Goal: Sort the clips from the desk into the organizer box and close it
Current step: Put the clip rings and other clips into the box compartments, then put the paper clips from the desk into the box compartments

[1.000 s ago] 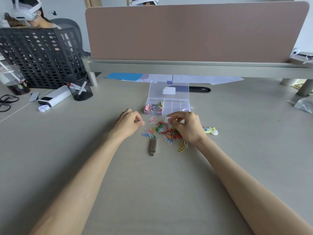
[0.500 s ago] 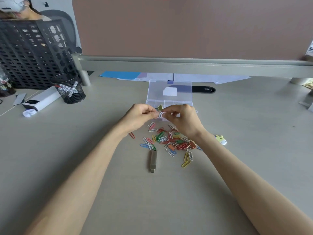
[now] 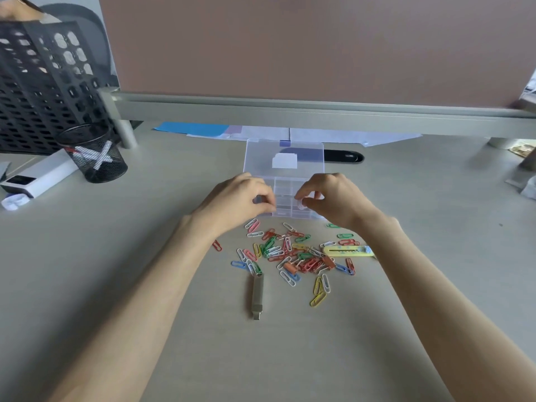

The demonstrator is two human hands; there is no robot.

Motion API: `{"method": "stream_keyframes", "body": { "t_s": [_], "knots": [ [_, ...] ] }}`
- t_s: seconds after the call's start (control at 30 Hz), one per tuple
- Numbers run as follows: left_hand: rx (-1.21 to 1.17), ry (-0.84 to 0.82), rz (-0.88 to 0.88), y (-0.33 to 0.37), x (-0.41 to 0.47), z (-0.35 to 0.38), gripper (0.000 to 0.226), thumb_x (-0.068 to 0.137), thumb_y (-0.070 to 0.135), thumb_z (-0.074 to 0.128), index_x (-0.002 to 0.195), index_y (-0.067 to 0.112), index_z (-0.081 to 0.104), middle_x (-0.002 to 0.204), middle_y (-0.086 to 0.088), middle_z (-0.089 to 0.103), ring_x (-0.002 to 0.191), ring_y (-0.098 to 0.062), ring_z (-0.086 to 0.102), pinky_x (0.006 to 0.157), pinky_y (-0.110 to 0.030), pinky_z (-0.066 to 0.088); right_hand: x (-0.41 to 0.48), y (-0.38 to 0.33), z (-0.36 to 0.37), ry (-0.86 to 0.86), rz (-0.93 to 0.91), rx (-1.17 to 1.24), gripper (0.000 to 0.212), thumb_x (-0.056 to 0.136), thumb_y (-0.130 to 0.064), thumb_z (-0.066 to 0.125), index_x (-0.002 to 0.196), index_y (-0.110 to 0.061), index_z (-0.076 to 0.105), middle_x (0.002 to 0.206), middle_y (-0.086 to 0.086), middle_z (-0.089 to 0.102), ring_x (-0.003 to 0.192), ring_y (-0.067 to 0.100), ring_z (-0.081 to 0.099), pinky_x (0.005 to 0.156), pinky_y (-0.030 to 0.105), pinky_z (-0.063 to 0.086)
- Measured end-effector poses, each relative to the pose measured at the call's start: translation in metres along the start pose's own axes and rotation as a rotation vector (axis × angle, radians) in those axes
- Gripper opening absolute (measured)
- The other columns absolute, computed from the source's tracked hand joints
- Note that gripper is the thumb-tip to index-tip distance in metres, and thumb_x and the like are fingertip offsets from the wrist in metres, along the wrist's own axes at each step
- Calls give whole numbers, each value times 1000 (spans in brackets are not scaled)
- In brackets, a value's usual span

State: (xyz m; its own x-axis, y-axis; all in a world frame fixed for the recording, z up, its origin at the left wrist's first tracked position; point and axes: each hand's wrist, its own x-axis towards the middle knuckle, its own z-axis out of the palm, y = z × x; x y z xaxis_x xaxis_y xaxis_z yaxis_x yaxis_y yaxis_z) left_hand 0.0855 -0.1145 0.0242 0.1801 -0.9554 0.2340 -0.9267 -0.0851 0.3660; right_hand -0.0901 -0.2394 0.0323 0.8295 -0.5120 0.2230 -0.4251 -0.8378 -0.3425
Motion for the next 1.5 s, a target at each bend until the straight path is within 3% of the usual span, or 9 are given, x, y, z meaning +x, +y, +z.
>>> {"method": "stream_keyframes", "body": {
  "t_s": [0.17, 0.4, 0.73, 0.93, 1.07, 1.17, 1.23, 1.37, 1.5],
  "knots": [
    [-33, 6, -17, 1, -3, 1, 4, 80, 31, 71, 83, 29, 69, 82, 13, 63, 81, -9, 54, 74, -35, 51, 0, -1, -2, -15, -88, -173, 20, 90, -16, 57, 98, -26, 72, 105, -4, 67, 93, 19, 57, 76, 29, 38],
    [-29, 0, -18, 6, -4, -3, 5, 80, 27, 72, 85, 28, 72, 81, 11, 59, 80, -11, 57, 73, -32, 51, 2, -3, 3, 6, -145, -246, 20, 86, -18, 66, 104, -26, 69, 101, -5, 71, 103, 20, 55, 84, 36, 44],
    [-45, -6, -15, 2, -4, -1, 4, 80, 28, 71, 85, 28, 71, 85, 12, 66, 79, -8, 57, 69, -27, 48, 1, -2, 2, 71, -167, -235, 21, 82, -21, 71, 103, -19, 69, 98, 0, 69, 95, 23, 55, 74, 33, 43],
    [-91, 82, -25, 7, -20, -9, 7, 84, 23, 67, 88, 28, 71, 71, 18, 55, 71, 0, 50, 64, -25, 41, -6, -10, -2, 152, -182, -175, 15, 86, -10, 64, 98, -17, 71, 95, 1, 71, 92, 25, 57, 68, 29, 40],
    [-120, 99, -98, 9, -47, -14, 8, 86, 24, 64, 85, 30, 69, 61, 18, 49, 61, -3, 47, 58, -22, 37, -19, -20, 0, 129, -168, -84, 16, 88, -11, 61, 97, -21, 71, 94, -2, 69, 89, 20, 58, 69, 34, 49],
    [-171, 67, -150, 9, -66, -15, 10, 88, 23, 61, 86, 27, 69, 63, 30, 55, 54, -3, 46, 55, -26, 49, -32, -24, 6, 92, -170, -31, 16, 88, -13, 60, 96, -23, 70, 93, -2, 68, 83, 18, 60, 69, 39, 53],
    [-185, 62, -166, 9, -77, -15, 10, 89, 24, 60, 88, 29, 69, 69, 35, 54, 57, 1, 48, 62, -30, 48, -42, -23, 11, 78, -155, -20, 16, 89, -15, 58, 95, -24, 70, 93, -2, 67, 83, 19, 61, 69, 39, 53],
    [-135, 112, -154, 4, -95, -10, 12, 90, 22, 59, 94, 31, 67, 79, 24, 53, 70, 6, 47, 68, -23, 35, -64, -18, 19, 205, -49, 59, 19, 89, -14, 56, 96, -23, 71, 96, -3, 67, 84, 19, 60, 70, 37, 52],
    [-89, 158, -172, -8, -110, -1, 21, 90, 11, 56, 101, 25, 68, 90, 15, 51, 88, -10, 49, 81, -28, 39, -89, -14, 26, 311, 44, 60, 21, 86, -13, 56, 97, -21, 72, 102, -3, 69, 96, 22, 58, 74, 35, 51]
  ]
}}
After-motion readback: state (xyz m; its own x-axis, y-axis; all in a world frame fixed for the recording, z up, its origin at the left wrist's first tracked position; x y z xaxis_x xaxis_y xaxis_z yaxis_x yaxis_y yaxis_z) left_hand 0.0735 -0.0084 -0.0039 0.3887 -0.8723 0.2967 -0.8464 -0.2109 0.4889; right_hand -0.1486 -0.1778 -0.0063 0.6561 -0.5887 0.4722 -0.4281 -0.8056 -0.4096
